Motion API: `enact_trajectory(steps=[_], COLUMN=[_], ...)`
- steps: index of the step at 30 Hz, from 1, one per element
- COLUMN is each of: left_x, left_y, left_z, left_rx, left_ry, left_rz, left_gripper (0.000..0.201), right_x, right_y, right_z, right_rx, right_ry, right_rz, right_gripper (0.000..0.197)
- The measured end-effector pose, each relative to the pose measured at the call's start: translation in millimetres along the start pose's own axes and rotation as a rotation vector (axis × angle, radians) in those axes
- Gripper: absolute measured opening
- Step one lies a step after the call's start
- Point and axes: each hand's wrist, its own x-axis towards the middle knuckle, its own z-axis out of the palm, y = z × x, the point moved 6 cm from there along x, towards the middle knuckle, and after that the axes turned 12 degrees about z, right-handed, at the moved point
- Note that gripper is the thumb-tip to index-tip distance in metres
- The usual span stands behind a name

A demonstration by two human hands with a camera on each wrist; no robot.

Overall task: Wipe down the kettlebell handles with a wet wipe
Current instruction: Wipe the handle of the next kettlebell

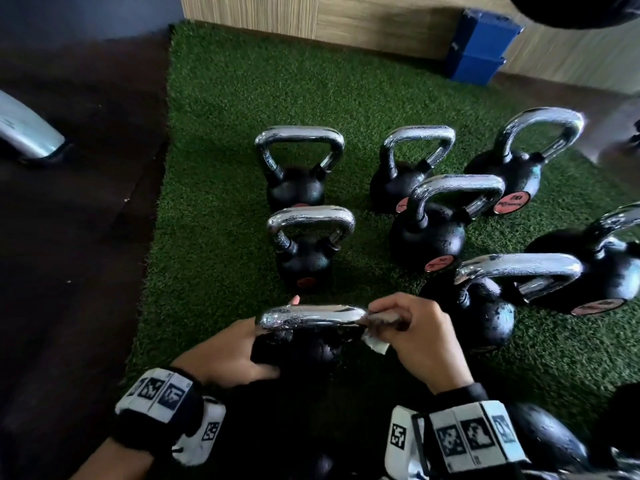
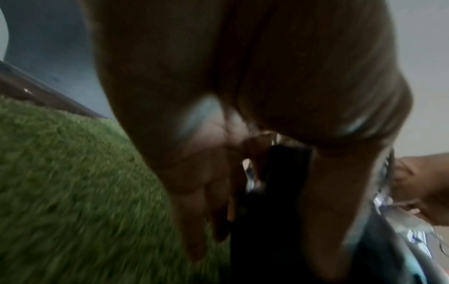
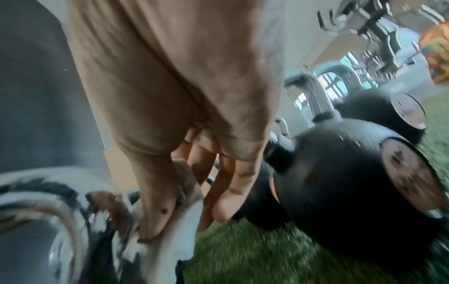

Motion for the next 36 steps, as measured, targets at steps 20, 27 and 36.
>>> enact_trajectory(steps=[20, 27, 36], left_x=[15.6, 5.4, -3.5], left_y=[130.4, 127.3, 139.1], left_z=[-77.2, -83.9, -44.0], left_rx=[-0.673, -0.310, 0.321], left_ry=[0.456, 0.452, 0.504], left_rz=[0.173, 0.185, 0.355], left_gripper=[0.038, 0.029, 0.027], right_x=[-19.2, -15.2, 6.6], right_y=[-140.9, -116.5, 3.6], right_z=[-30.3, -20.2, 35.2], right_rx=[0.330, 0.183, -0.164], right_ry=[-0.077, -0.091, -0.448], right_rz=[-0.460, -0.461, -0.120], right_gripper=[0.054, 0.079, 0.063])
